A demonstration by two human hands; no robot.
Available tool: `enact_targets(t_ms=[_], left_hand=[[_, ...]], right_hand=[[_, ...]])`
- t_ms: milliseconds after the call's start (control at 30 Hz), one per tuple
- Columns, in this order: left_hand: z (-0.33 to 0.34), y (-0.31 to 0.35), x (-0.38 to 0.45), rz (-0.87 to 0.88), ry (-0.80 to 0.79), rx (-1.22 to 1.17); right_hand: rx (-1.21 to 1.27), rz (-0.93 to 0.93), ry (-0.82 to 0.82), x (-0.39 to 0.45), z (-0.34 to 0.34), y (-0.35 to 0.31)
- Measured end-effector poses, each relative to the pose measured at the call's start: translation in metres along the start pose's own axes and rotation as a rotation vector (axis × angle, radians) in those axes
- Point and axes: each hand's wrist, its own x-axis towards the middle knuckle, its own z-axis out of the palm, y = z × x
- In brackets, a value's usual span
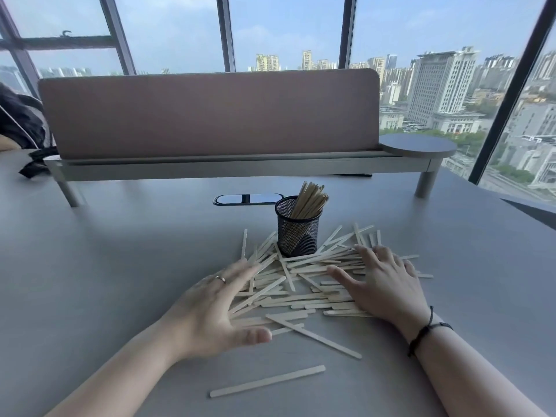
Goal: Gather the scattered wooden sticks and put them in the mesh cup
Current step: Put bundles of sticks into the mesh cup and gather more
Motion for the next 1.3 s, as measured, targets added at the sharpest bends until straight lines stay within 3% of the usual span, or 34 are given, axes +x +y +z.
enact_targets(t_ms=[200, 400, 600, 800, 900, 1033, 1300], left_hand=[[0.010, 0.023, -0.009, 0.075, -0.085, 0.109], [0.007, 0.015, -0.007, 0.075, 0.090, -0.106], [0.003, -0.002, -0.003, 0.098, 0.162, -0.166], [0.011, -0.007, 0.002, -0.038, 0.118, 0.066], [0.019, -0.007, 0.009, -0.021, 0.213, 0.014], [0.027, -0.006, 0.014, 0.069, 0.282, -0.054], [0.025, -0.006, 0.017, 0.108, 0.219, -0.047]], right_hand=[[-0.016, -0.024, 0.051, -0.003, -0.001, -0.005], [0.030, -0.132, 0.062, -0.007, 0.000, -0.013], [0.105, -0.342, -0.004, -0.012, -0.003, -0.019], [0.076, -0.489, -0.136, -0.038, -0.012, -0.045], [0.054, -0.538, -0.201, -0.039, -0.006, -0.046], [0.007, -0.545, -0.200, -0.036, -0.002, -0.046], [0.023, -0.504, -0.112, -0.038, -0.003, -0.049]])
